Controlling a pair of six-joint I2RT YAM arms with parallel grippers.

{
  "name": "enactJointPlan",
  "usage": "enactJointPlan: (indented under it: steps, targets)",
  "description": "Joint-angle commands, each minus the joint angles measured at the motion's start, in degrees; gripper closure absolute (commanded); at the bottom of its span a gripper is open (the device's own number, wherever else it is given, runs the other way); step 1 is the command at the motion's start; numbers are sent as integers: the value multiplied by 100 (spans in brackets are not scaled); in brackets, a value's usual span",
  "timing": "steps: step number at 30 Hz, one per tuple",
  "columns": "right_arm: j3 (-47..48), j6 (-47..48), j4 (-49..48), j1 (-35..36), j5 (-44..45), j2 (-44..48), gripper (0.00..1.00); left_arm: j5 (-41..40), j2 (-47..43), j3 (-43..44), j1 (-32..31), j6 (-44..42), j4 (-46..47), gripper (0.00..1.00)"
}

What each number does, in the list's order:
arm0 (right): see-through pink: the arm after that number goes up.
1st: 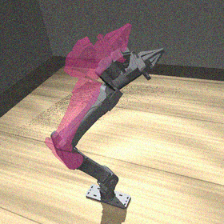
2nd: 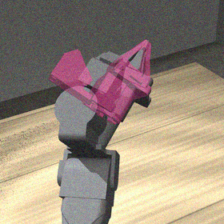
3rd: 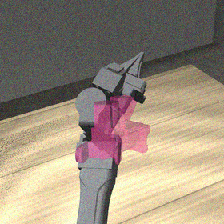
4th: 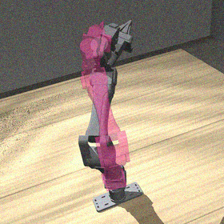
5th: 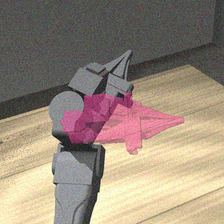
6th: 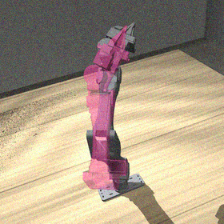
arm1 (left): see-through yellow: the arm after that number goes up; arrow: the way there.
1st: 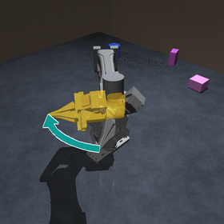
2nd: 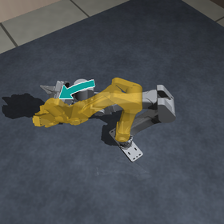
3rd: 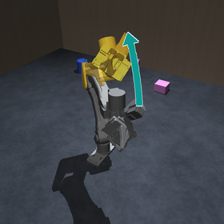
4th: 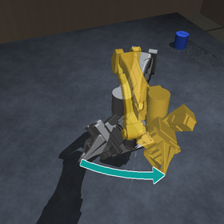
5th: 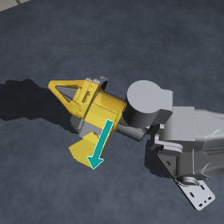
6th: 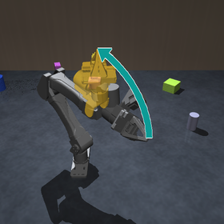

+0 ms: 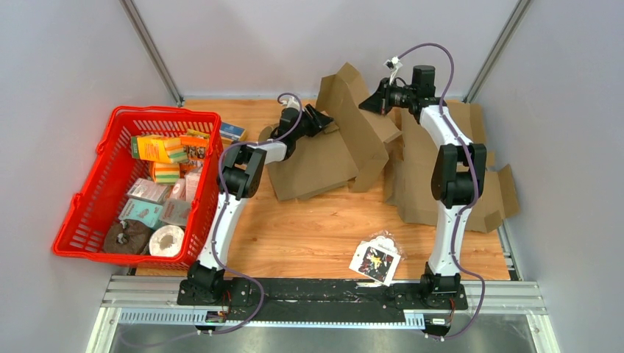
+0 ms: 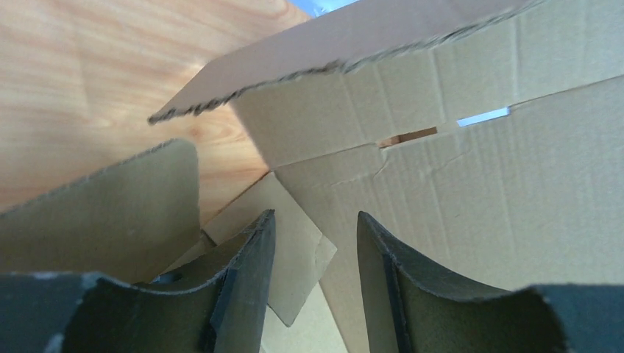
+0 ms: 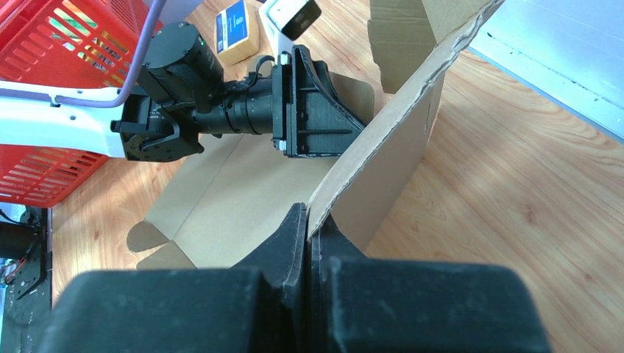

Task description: Fold the paper box

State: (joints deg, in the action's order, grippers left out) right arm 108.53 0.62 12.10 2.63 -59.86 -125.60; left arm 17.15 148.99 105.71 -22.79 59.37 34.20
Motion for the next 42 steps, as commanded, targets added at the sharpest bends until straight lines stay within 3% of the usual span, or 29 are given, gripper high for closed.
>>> enactJointPlan:
  steps: [1,7,11,15,19,23,26,34,42]
  targets:
    - [-306,412,390,123,316,9,100,228,-362,-95,-24,285,-278,48]
    - [-280,675,714,176,623,36,100,-79,-168,318,11,523,-1816,52]
    - [-17,1054,1303,290,1080,-17,100,-19,-361,214,11,7,-1794,53]
    - [54,1325,1523,500,1669,141,99,-176,-1806,-593,-77,-1619,-1723,52]
    - [107,2351,1892,782,2520,369,99,-168,-3268,-1866,-51,-2831,-1749,51]
    - [81,3399,2243,1010,2751,580,99,-273,-4568,-2081,-51,-3879,-2916,48]
    - [168,3909,2515,1133,2567,660,100,-772,-4974,-2002,-51,-4460,-3558,43]
    - [239,4165,2912,1301,1759,835,100,33,-4204,-20,230,-5936,-4982,32]
    - [529,4385,3360,1284,1283,704,100,1623,-3192,1109,608,-6033,-5265,31]
